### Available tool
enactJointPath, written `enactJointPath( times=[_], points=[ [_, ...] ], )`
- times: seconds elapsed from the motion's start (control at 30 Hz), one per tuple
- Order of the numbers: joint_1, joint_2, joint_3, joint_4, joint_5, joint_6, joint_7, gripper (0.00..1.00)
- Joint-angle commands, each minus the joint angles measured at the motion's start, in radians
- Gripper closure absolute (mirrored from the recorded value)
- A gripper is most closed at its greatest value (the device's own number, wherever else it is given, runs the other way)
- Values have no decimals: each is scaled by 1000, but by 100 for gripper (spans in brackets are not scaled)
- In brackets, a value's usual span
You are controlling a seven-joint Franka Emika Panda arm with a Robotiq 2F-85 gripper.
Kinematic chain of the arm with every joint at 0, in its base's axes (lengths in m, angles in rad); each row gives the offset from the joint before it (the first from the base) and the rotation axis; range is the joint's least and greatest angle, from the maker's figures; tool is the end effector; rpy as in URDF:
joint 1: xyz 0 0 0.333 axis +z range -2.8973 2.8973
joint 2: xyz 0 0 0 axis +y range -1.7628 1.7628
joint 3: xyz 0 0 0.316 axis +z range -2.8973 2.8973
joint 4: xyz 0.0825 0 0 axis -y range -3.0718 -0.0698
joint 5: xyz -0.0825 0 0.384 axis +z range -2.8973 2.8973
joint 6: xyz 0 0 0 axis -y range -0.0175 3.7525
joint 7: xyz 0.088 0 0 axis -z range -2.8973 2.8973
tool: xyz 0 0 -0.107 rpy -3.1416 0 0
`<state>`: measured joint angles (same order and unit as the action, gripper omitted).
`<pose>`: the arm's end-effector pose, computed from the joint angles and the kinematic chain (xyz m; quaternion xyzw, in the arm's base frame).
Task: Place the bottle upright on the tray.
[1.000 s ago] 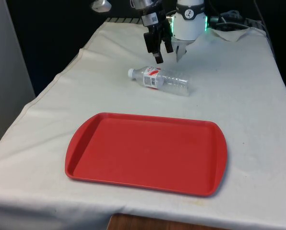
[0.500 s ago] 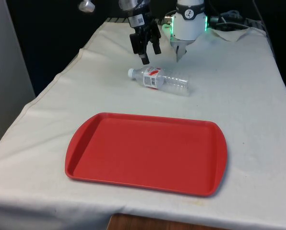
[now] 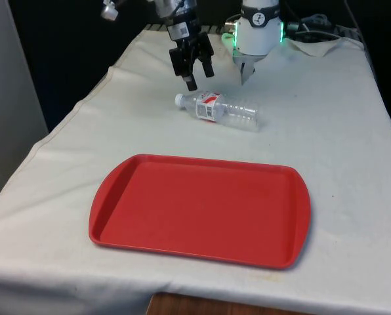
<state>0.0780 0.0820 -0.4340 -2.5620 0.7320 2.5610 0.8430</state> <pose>0.4081 -0.1655 0.2311 -0.6002 0.7813 0.0698 0.1565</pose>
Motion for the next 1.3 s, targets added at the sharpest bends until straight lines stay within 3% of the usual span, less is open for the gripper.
enactJointPath(
  times=[0.0,0.23,0.27,0.3,0.43,0.53,0.57,0.67,0.8,0.83,0.87,1.0,1.27],
  points=[
    [-5,-4,-1,5,35,-11,-31,0],
    [-6,6,-17,9,97,-24,-92,0],
    [-1,12,-18,6,75,-17,-75,0],
    [-6,5,-19,8,103,-27,-98,0],
    [-6,5,-31,4,132,-37,-128,0],
    [-6,4,-37,3,148,-45,-145,0],
    [-2,12,-39,3,128,-42,-128,0],
    [-6,5,-46,0,176,-55,-173,0],
    [-7,7,-53,-5,205,-62,-202,0],
    [-3,13,-55,-5,186,-62,-186,0],
    [-6,9,-57,-9,219,-64,-216,0],
    [-6,11,-63,-18,242,-66,-241,0],
    [-3,17,-66,-18,237,-66,-239,0]
  ],
)
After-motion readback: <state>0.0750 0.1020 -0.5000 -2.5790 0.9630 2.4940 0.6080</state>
